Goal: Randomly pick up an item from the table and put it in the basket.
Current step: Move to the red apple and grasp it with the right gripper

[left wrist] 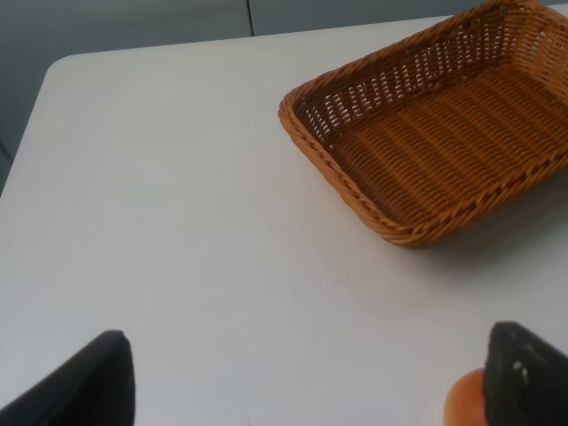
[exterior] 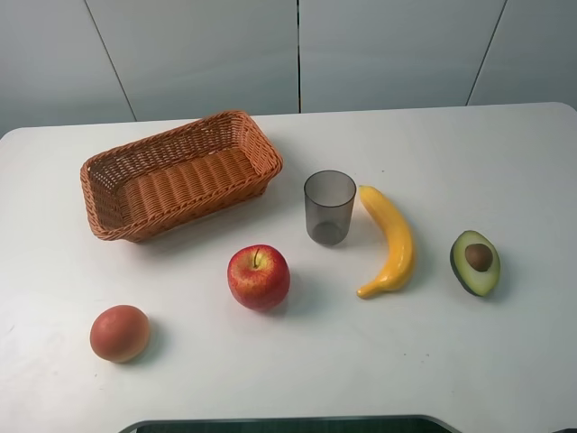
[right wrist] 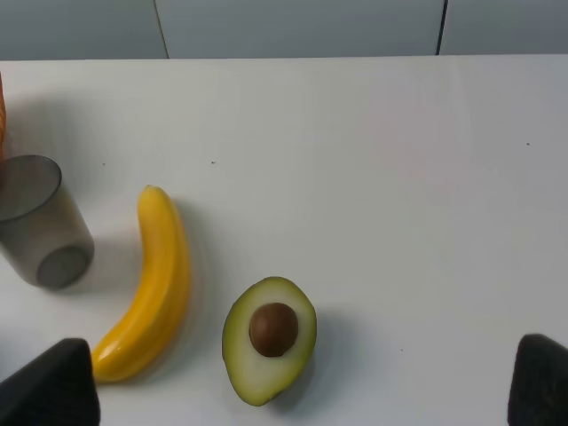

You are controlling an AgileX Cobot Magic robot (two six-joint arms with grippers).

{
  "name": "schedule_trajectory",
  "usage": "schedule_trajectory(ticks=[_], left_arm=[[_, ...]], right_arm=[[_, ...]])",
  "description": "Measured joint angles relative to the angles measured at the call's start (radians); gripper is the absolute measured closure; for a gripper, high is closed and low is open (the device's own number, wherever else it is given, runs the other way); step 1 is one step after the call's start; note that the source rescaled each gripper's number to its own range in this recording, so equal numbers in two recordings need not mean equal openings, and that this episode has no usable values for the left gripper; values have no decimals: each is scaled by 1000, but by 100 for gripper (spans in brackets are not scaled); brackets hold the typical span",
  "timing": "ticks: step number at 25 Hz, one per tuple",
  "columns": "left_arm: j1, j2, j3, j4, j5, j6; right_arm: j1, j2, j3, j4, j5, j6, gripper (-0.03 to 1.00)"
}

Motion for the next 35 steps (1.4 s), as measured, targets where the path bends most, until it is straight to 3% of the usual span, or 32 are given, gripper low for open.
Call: schedule_trajectory(ticks=[10,14,22,28,31,35], left_arm=[[0,0,0,0,0,0],[0,0,0,0,0,0],[0,0,0,0,0,0],[0,0,0,0,0,0],[0,0,0,0,0,0],[0,0,0,0,0,0]], right_arm=[[0,0,-5,10,4,0,-3],[0,52,-74,14,11,0,-3],[0,415,-277,34,19,-300,-3],[2,644,-290,133,6,-328,-3],[52,724,-290,138,-29,-346,-3],[199,836,-290,138,-56,-425,-3]])
